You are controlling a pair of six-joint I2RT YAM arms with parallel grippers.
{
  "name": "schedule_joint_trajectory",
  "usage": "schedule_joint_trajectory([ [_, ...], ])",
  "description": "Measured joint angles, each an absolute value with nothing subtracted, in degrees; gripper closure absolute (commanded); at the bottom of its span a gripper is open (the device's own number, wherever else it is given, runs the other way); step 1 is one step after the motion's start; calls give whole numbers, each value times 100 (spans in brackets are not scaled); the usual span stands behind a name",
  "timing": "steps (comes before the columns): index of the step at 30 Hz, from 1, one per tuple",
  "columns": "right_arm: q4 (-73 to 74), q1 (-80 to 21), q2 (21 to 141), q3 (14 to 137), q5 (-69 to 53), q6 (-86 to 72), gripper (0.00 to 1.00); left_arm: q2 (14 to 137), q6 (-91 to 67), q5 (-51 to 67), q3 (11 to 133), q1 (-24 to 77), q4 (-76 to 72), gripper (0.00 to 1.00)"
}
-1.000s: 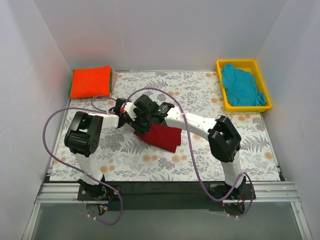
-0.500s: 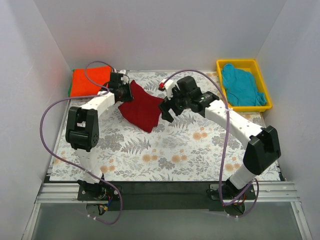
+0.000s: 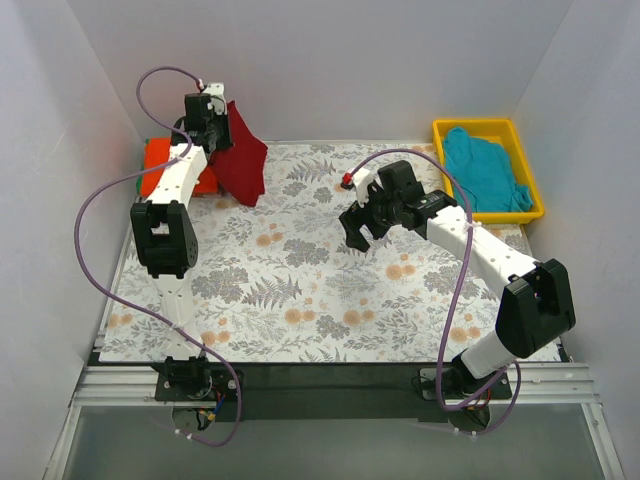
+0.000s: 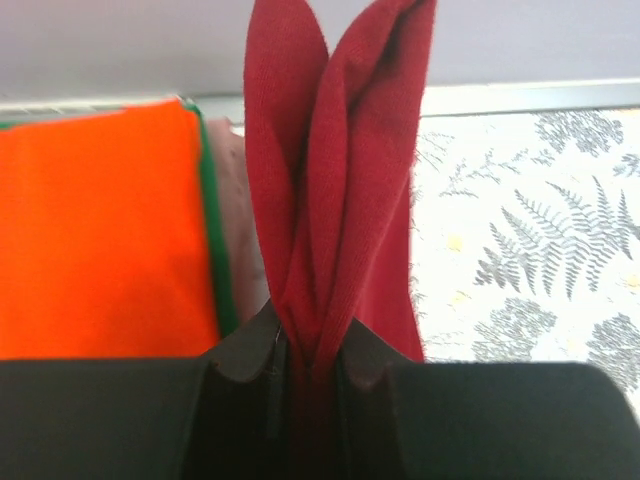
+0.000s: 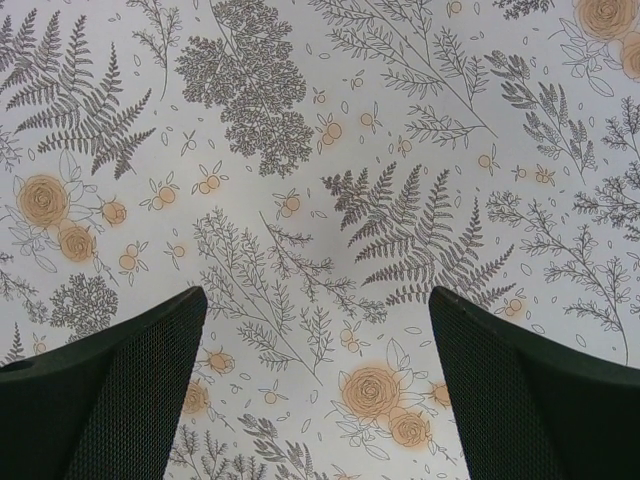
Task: Fold and stack the t-shirts
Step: Neatly place the folded tshirt to the corner
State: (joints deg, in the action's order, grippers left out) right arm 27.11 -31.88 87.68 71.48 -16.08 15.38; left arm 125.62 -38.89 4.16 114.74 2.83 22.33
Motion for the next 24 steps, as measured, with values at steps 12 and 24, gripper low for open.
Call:
schedule_joint_trajectory([
  [12, 2707, -3188, 8768, 7148, -1717, 1535, 2, 12589, -3164, 274, 12114, 279, 2493, 100],
  [24, 2709, -3188, 8770, 7148, -1734, 1525, 2, 12527, -3006, 261, 12127, 272, 2705, 100],
])
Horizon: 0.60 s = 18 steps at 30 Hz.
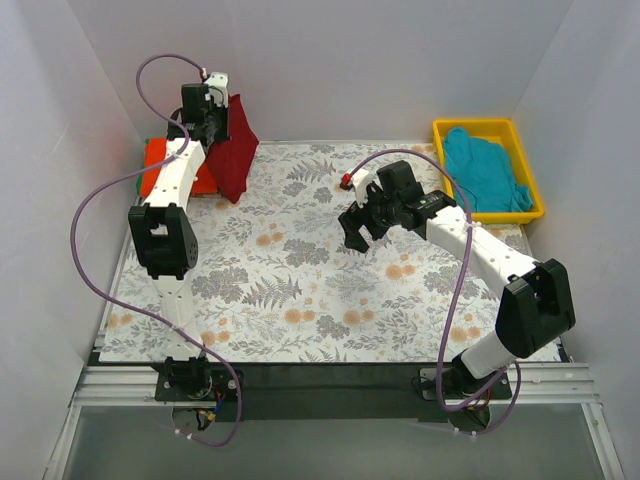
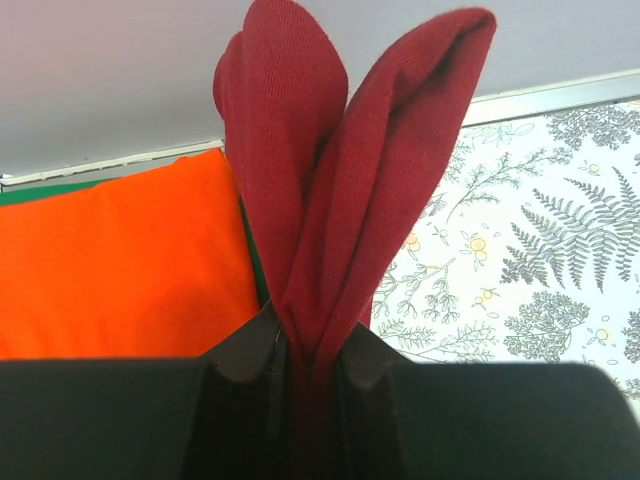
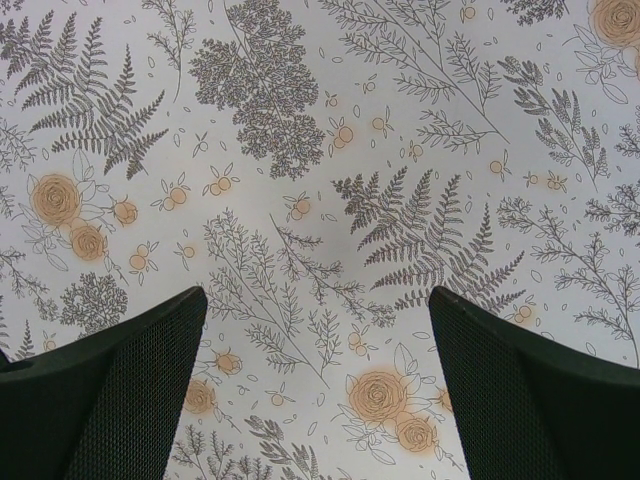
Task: Fold and stack the t-shirts
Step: Neatly place the folded tshirt to the corner
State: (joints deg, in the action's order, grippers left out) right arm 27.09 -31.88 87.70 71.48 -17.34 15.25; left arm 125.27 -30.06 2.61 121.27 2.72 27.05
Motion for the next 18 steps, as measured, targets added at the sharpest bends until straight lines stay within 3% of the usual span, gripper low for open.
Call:
schedule_joint_trajectory([
  [18, 2711, -3188, 8941, 7153, -1785, 1511, 2, 12208, -2978, 403, 12381, 202, 2829, 100],
])
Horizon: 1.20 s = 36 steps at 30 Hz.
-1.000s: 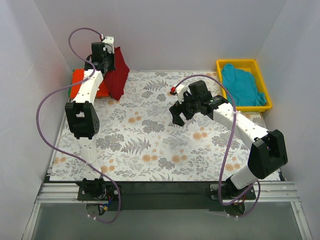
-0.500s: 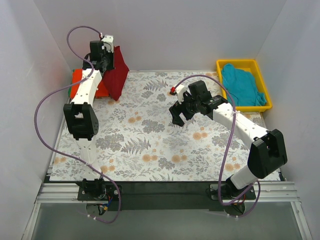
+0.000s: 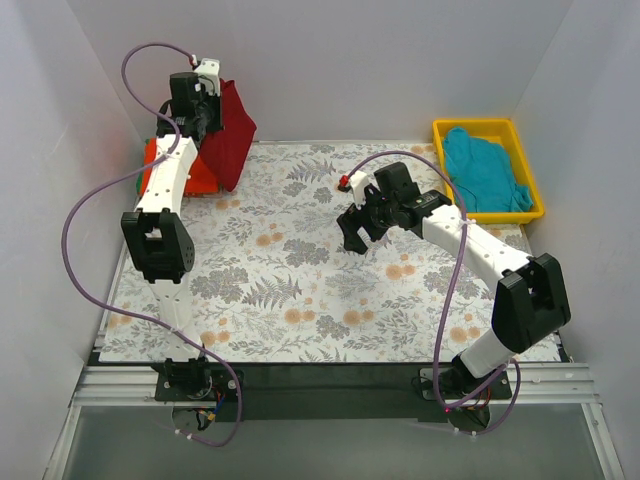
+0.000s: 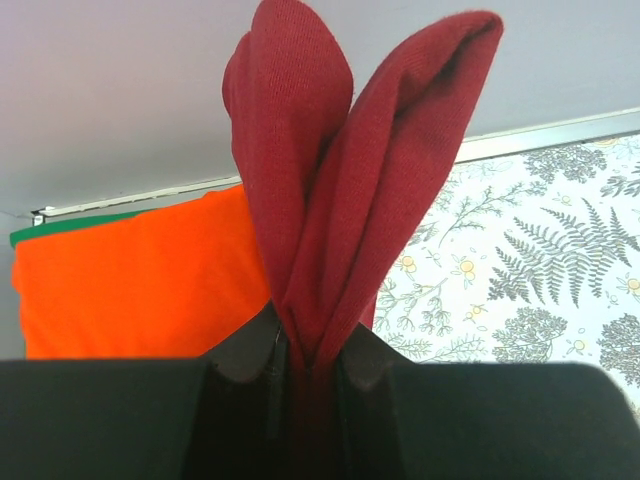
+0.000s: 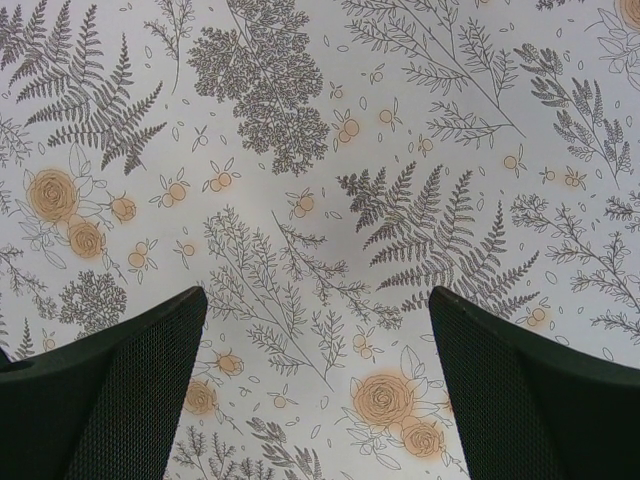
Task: Fold and stack the t-shirts
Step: Neatly place the folded tshirt to the corner
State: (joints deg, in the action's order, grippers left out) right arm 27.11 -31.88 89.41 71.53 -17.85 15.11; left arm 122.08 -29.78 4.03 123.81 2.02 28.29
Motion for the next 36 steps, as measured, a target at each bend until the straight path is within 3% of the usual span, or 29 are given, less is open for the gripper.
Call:
schedule_joint_trajectory([
  [36, 2797, -3188, 9321, 7330, -1861, 1472, 2, 12696, -2587, 690, 12372, -875, 2593, 100],
])
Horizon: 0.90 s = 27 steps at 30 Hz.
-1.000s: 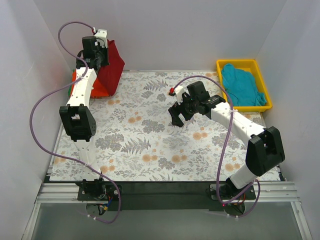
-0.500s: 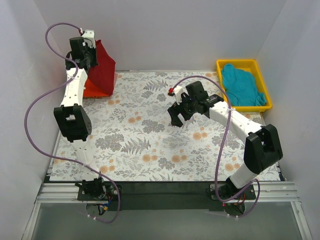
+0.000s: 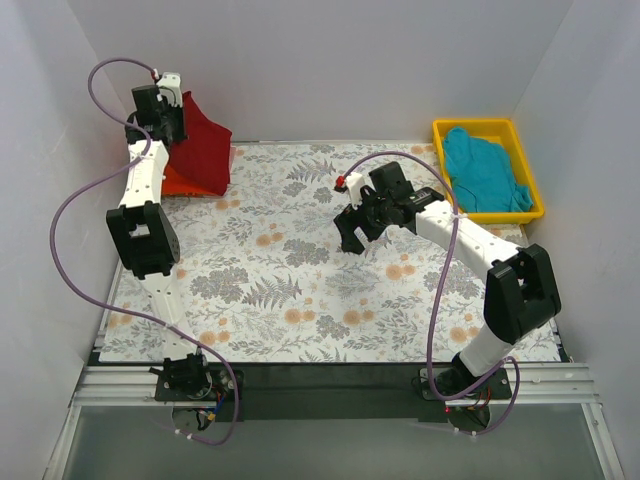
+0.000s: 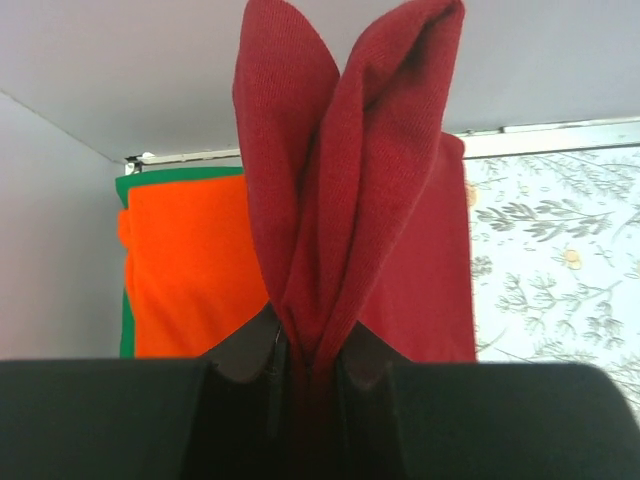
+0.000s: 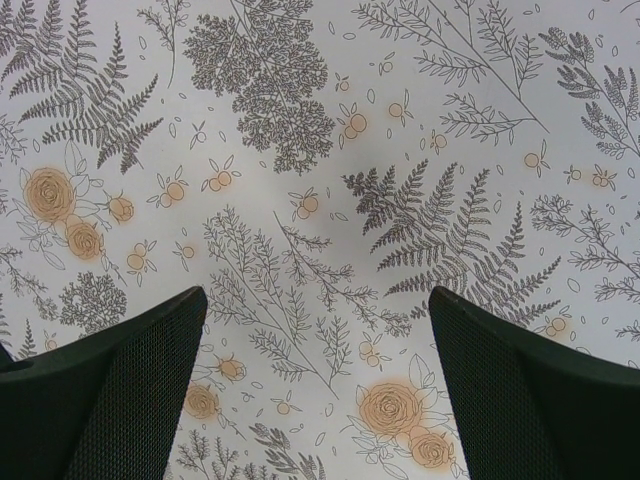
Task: Fold and stack the t-shirts
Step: Neatly place the folded tshirt to the corner
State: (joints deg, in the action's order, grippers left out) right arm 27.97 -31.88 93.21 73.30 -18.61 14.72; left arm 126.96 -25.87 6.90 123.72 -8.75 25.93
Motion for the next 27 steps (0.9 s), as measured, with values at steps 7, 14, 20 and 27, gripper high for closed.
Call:
schedule_joint_trajectory([
  [7, 2858, -3188, 9380, 7341, -1865, 1470, 2, 13098, -2370, 696, 12514, -1055, 2436, 100],
  [14, 2864, -3188, 9489, 7365, -1909, 1448, 2, 13375, -2141, 696, 12591, -1258, 2318, 100],
  [20, 2880, -3188, 9605, 7384, -1951, 1413, 2, 13563, -1994, 694, 12676, -1361, 2189, 100],
  [27, 2912, -3188, 9638, 7393, -1949, 1404, 2, 13922, -1719, 602, 12772, -1400, 2012, 95],
])
